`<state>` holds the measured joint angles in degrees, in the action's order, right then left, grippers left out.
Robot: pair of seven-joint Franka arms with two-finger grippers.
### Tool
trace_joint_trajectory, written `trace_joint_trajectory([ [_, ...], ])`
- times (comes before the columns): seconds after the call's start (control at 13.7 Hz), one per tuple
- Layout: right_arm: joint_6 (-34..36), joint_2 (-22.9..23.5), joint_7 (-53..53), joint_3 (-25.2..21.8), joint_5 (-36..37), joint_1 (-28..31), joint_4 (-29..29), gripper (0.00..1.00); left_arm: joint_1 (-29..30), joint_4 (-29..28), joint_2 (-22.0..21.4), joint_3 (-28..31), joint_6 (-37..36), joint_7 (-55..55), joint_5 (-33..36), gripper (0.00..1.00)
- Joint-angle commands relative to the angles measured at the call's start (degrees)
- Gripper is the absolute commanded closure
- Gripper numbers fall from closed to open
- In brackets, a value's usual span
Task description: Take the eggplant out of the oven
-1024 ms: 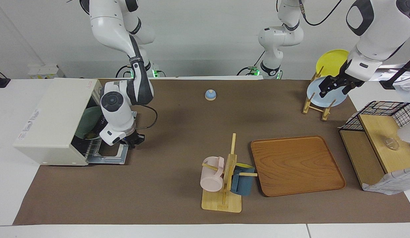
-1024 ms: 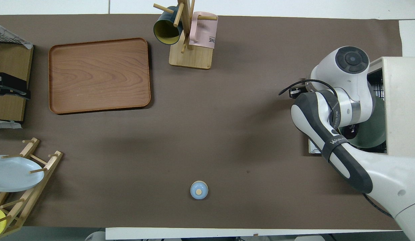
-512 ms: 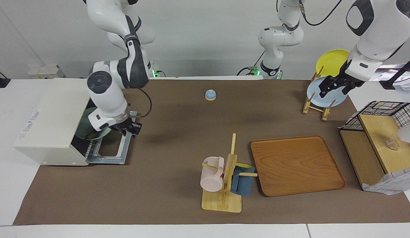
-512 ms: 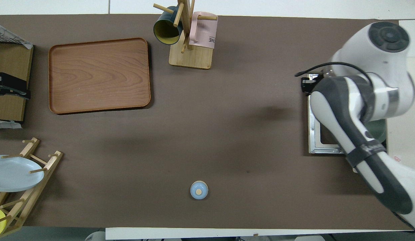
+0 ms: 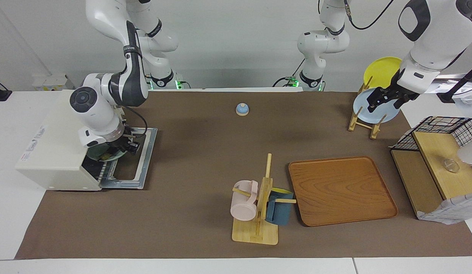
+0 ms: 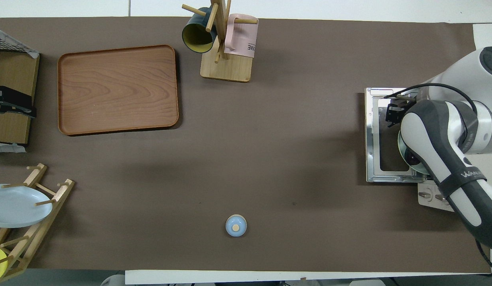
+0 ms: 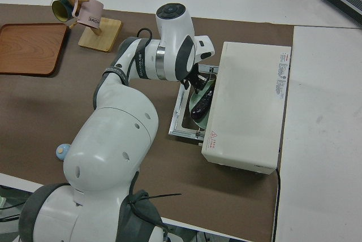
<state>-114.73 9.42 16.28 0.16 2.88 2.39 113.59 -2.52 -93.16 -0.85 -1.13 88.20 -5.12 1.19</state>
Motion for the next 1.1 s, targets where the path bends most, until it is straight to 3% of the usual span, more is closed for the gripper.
trace_joint_trajectory([
  [0.0, -1.02, -1.25, -2.65, 0.37, -0.51, 1.12, 2.43, 0.66, 0.23, 0.17, -0.46, -0.01, -0.83, -0.16, -0.4, 0.0],
  [0.22, -0.67, -1.25, -3.8, 0.37, -0.24, 0.86, 2.43, 1.0, 0.14, 0.17, -0.46, -0.01, -0.83, -0.24, -0.4, 0.0],
  [0.37, 0.73, -1.16, -3.72, 0.55, 2.64, -0.36, 1.56, 1.0, 0.14, 0.17, -0.46, 0.07, -0.83, -0.24, -0.4, 0.0],
  [0.59, 8.36, 1.64, 1.35, 0.81, 3.28, -8.6, -8.08, 1.0, 0.14, 0.17, -0.46, -0.01, -0.83, -0.24, -0.32, 0.0],
  [0.8, 18.11, 13.48, 21.27, 0.9, 2.32, -22.21, -26.6, 1.0, 0.14, 0.17, -0.46, -0.01, -0.83, -0.24, -0.4, 0.0],
  [1.02, 20.86, 28.31, 38.58, 1.07, -2.86, -32.5, -46.62, 1.0, -0.21, -1.31, -1.25, 0.07, -1.1, -0.42, -0.32, 0.0],
])
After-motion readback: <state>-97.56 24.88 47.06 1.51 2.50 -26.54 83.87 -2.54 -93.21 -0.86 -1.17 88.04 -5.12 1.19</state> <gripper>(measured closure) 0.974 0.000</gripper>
